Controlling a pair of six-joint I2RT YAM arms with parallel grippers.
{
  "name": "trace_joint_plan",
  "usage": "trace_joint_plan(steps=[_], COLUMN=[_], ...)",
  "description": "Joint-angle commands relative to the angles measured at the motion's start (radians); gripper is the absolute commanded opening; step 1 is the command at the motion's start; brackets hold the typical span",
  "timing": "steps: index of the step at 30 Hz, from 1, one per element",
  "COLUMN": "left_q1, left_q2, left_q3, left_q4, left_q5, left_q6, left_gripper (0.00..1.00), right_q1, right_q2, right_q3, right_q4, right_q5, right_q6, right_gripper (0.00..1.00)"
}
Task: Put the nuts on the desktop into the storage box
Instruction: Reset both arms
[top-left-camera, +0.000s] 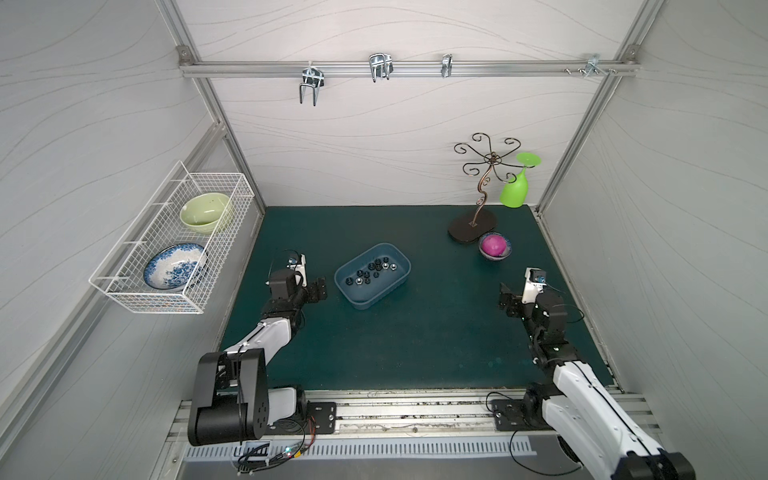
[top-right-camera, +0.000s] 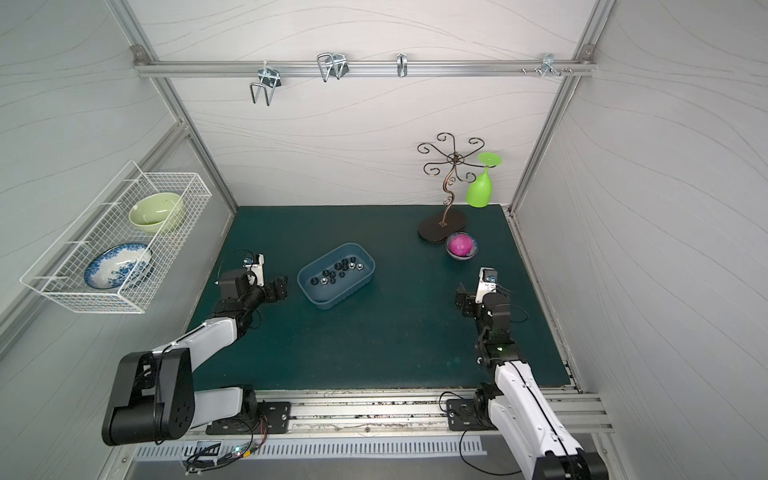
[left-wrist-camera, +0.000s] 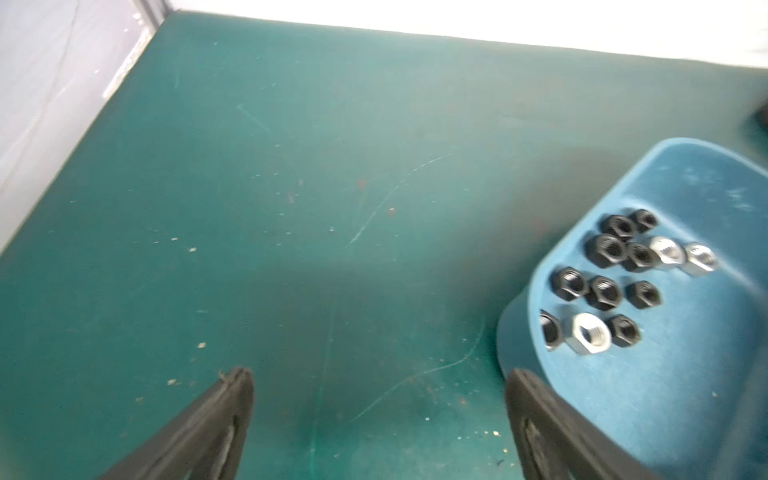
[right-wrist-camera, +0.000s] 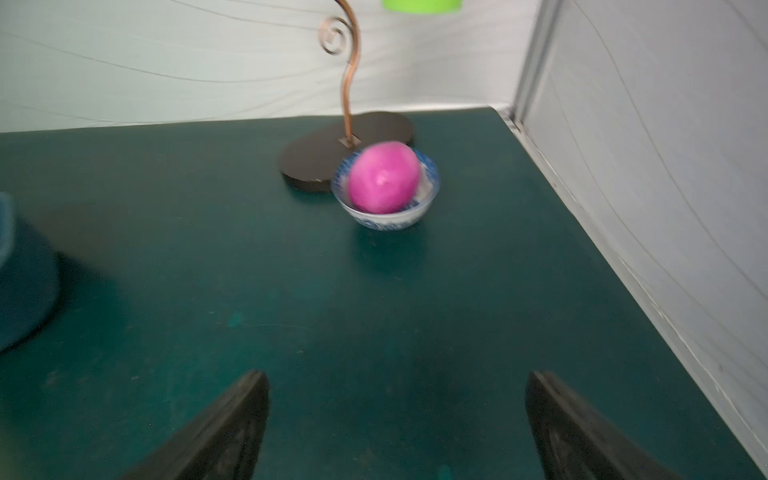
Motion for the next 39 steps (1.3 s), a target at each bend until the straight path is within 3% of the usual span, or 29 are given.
trace_joint_plan(steps=[1,9,15,20,22,27,29,31,39], left_q1=[0.001,0.0,0.0,0.001,0.001,0.0,-0.002,-0.004,-0.009], left_q2=[-0.002,0.108,0.248,0.266,0.263,0.27,0.272,0.273,0.269], left_q3=[-0.034,-0.119,-0.117,-0.099,-0.096,-0.055,-0.025,-0.029,-0.029], left_q4=[0.255,0.508,0.64,0.62,0.61,0.546,0.482,0.491,0.487], left_q5=[0.044,0.036,0.026,0.008,0.009,0.046,0.045,0.042,0.03], left_q6=[-0.035,-0.042,-0.05,-0.058,-0.059,-0.04,-0.038,-0.038,-0.034], left_gripper=[0.98,0.99,0.99,0.99,0.99,0.99,0.99,0.99,0.99], right_q1=[-0.027,-0.026,-0.02,0.021,0.048,0.038,0.001,-0.023,-0.025], right_q2=[0.073,0.374,0.575,0.839,0.775,0.804,0.8,0.805,0.803], right_q3=[-0.028,-0.039,0.001,0.026,0.077,0.175,0.207,0.218,0.219], right_q4=[0.202,0.532,0.714,0.961,0.757,0.62,0.545,0.528,0.526], right_q5=[-0.019,-0.155,-0.154,-0.108,-0.071,-0.062,-0.132,-0.192,-0.2], right_q6=[0.04,-0.066,-0.087,-0.116,-0.126,-0.111,-0.087,-0.078,-0.078], right_gripper=[0.99,0.99,0.99,0.99,0.99,0.99,0.99,0.99,0.99])
